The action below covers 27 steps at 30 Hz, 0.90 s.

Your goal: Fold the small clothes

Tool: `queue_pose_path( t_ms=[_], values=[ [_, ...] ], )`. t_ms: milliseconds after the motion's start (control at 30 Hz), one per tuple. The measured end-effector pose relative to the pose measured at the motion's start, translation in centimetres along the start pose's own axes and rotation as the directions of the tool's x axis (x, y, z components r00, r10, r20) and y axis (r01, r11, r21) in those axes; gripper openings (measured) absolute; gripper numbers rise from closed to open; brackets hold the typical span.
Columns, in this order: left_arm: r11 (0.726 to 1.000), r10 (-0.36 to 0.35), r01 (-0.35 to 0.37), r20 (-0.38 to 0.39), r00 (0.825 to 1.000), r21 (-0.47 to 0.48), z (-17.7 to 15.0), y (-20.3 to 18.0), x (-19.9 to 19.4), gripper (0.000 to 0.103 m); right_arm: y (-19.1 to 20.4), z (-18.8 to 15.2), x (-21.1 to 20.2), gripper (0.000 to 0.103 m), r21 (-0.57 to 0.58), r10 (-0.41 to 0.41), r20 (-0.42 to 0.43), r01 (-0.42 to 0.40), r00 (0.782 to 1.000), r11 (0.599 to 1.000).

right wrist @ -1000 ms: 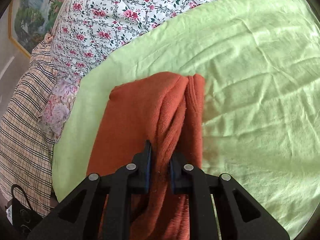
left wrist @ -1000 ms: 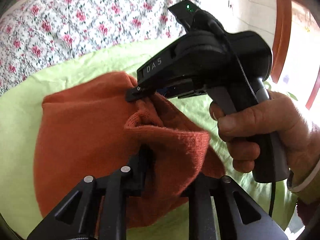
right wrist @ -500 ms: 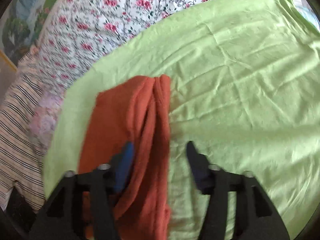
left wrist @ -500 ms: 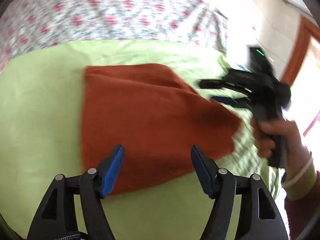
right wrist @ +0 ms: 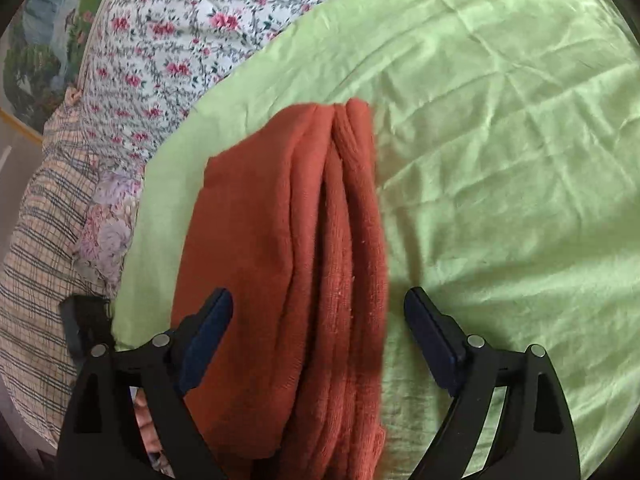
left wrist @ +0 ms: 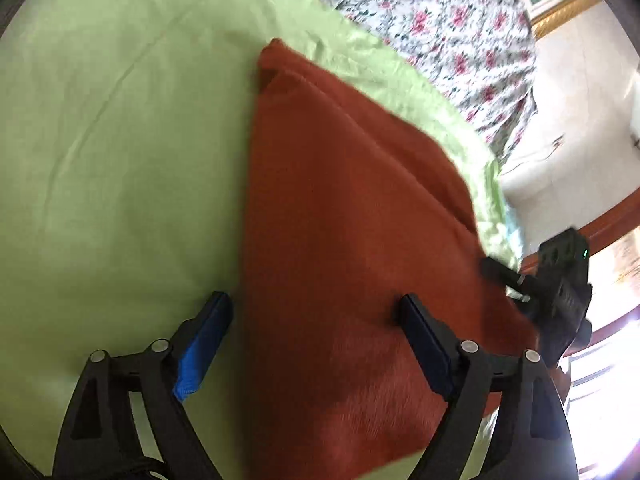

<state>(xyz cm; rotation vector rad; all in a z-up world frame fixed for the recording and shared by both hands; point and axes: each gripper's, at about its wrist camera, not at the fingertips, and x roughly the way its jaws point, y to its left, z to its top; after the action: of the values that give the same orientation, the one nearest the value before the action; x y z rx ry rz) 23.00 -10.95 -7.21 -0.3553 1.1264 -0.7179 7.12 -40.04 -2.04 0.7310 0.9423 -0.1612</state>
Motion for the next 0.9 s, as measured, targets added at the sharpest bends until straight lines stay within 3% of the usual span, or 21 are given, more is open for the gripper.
queue_pose_path(
  t_ms=[33, 67, 100, 133, 200, 267, 333, 500, 667, 833, 900],
  values=[
    [1.000, -0.007, 0.007, 0.006, 1.000, 0.025, 0.2, -0.4, 0.3, 0.084, 0.2, -0.1, 0.1, 0.082, -0.013, 0.001, -0.004, -0.002, 1.000, 1.000],
    [0.999, -0.018, 0.018, 0.002, 1.000, 0.039, 0.4, -0.5, 0.6, 0.071, 0.3, -0.3, 0.4, 0.061, -0.021, 0.006, -0.011, -0.006, 1.000, 1.000],
    [0.999, -0.015, 0.015, -0.004, 1.000, 0.047, 0.5, -0.6, 1.0, 0.063, 0.4, -0.4, 0.7, 0.048, -0.022, 0.017, -0.025, -0.018, 1.000, 1.000],
    [0.998, -0.011, 0.011, 0.000, 1.000, 0.056, 0.6, -0.7, 0.9, 0.057, 0.3, -0.6, 1.0, 0.044, -0.009, 0.041, -0.037, -0.041, 0.998, 0.999],
    [0.997, -0.030, 0.028, 0.026, 0.999, 0.070, 0.5, -0.7, -0.2, 0.033, 0.7, -1.0, 1.0, 0.033, -0.011, 0.045, -0.029, -0.046, 0.999, 0.999],
    [0.996, -0.037, 0.032, 0.059, 0.998, 0.078, 0.3, -0.6, -2.1, 0.028, 1.6, -1.2, 0.5, 0.029, -0.022, 0.031, -0.011, -0.032, 0.999, 0.999],
    [0.995, 0.000, -0.011, 0.107, 0.994, 0.103, -0.4, -0.6, -4.8, 0.027, 2.8, -1.6, 0.0, 0.027, -0.041, 0.031, 0.008, -0.031, 0.999, 0.999],
    [0.992, 0.063, -0.083, 0.190, 0.980, 0.099, -3.1, 1.6, -12.2, 0.026, 7.4, -3.8, 1.7, 0.026, -0.080, 0.163, -0.011, -0.164, 0.987, 0.983],
    [0.989, 0.125, -0.140, 0.255, 0.959, 0.040, -6.4, 5.3, -19.9, 0.026, 12.6, -6.5, 5.4, 0.026, -0.134, 0.285, -0.072, -0.293, 0.956, 0.947],
    [0.986, 0.163, -0.169, 0.207, 0.965, 0.010, -9.9, 9.3, -21.3, 0.028, 15.0, -9.6, 8.2, 0.026, -0.167, 0.311, -0.164, -0.337, 0.936, 0.927],
    [0.988, 0.153, -0.156, 0.177, 0.972, 0.004, -10.5, 10.5, -20.5, 0.035, 14.9, -10.7, 9.6, 0.026, -0.180, 0.242, -0.196, -0.277, 0.950, 0.944]
  ],
)
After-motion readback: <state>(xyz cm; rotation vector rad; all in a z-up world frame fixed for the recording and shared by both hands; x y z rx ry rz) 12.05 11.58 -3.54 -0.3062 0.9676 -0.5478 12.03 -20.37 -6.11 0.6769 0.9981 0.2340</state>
